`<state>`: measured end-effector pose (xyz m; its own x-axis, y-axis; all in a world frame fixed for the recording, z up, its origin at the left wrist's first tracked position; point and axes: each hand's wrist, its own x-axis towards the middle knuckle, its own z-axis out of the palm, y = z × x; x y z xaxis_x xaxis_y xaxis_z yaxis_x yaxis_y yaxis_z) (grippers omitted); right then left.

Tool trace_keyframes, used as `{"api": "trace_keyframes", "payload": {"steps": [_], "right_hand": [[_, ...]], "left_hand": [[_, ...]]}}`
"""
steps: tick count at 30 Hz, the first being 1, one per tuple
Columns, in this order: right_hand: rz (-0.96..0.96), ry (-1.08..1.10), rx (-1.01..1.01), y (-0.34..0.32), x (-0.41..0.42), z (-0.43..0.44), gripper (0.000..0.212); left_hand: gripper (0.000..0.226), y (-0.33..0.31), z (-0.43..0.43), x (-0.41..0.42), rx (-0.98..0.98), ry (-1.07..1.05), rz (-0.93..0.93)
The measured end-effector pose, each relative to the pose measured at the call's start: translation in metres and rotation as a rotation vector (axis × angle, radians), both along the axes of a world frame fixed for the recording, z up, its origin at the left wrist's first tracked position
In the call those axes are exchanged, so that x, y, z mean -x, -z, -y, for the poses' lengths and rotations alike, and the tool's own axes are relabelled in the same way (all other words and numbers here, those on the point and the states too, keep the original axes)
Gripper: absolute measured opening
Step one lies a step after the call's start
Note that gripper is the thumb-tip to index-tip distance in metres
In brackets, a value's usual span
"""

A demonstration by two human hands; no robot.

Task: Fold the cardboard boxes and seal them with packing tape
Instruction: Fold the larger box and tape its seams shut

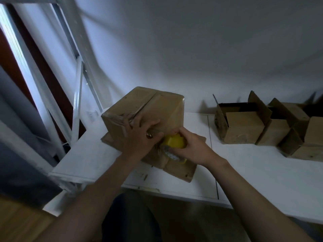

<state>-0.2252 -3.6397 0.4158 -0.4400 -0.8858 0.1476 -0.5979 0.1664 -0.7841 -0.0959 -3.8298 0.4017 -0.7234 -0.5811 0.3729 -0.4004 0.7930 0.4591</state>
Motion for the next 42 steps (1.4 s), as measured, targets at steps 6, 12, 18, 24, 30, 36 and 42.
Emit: {"api": "trace_keyframes", "payload": {"steps": [6, 12, 18, 24, 30, 36, 42], "right_hand": [[0.006, 0.057, -0.015, 0.002, -0.005, -0.019, 0.052], [0.017, 0.062, -0.045, 0.014, -0.021, -0.028, 0.06], [-0.059, 0.102, -0.006, 0.01, -0.033, -0.026, 0.061], [-0.123, 0.098, 0.019, 0.005, -0.041, -0.008, 0.06], [-0.111, 0.086, 0.035, 0.007, -0.058, 0.008, 0.065], [-0.099, 0.126, -0.024, 0.006, -0.067, 0.016, 0.059], [-0.13, 0.127, -0.126, 0.004, -0.068, 0.019, 0.056]], "left_hand": [[0.057, 0.007, -0.003, -0.004, -0.027, 0.141, -0.146], [0.053, 0.008, 0.001, -0.002, -0.03, 0.307, -0.169], [0.052, 0.002, 0.031, 0.011, -0.028, 0.568, -0.177], [0.055, -0.011, 0.054, 0.013, -0.083, 0.648, -0.128], [0.061, -0.006, 0.073, -0.007, -0.154, 0.619, -0.168], [0.061, 0.001, 0.073, -0.009, -0.153, 0.607, -0.191], [0.059, 0.006, 0.075, -0.009, -0.141, 0.607, -0.187]]}}
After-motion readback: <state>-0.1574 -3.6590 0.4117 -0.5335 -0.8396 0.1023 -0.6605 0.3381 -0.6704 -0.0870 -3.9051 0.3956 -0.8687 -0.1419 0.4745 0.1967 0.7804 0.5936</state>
